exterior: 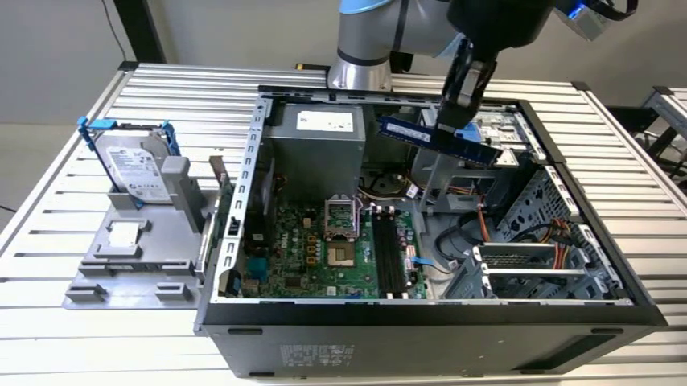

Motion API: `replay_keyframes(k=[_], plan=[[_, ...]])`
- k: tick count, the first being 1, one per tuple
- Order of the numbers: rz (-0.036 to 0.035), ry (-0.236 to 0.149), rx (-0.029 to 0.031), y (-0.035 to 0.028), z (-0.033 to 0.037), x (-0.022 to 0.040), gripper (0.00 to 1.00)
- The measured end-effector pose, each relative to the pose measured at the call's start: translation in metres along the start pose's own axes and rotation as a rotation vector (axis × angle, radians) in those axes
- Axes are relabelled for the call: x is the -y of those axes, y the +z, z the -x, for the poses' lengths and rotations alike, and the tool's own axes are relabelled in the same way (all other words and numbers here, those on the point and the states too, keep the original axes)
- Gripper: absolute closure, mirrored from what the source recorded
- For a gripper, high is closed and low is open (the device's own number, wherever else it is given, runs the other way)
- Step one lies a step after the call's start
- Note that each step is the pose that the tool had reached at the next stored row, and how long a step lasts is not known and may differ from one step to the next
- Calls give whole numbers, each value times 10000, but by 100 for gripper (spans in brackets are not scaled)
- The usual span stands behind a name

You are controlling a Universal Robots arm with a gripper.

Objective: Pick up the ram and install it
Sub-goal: 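Insert the ram into the slot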

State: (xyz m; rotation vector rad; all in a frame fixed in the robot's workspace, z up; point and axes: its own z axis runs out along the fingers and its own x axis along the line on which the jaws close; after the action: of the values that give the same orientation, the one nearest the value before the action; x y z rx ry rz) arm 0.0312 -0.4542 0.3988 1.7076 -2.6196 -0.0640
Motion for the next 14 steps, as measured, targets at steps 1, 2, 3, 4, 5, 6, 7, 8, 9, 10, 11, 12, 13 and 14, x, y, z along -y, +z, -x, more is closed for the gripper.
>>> replay_keyframes(k=[1,2,3,4,5,6,7,8,9,10,11,12,13,14], plan=[[-7,128,-8,0,0,0,100],[-13,244,-15,0,0,0,100],[-20,365,-22,0,0,0,100],[-26,491,-29,0,0,0,100],[-32,610,-35,0,0,0,100],[-36,732,-36,0,0,0,100],[-37,850,-32,0,0,0,100],[-38,965,-27,0,0,0,100],[-39,1080,-22,0,0,0,100],[-40,1187,-20,0,0,0,100],[-41,1307,-16,0,0,0,100],[-43,1419,-10,0,0,0,100],[-43,1536,-6,0,0,0,100],[-44,1662,-2,0,0,0,100]])
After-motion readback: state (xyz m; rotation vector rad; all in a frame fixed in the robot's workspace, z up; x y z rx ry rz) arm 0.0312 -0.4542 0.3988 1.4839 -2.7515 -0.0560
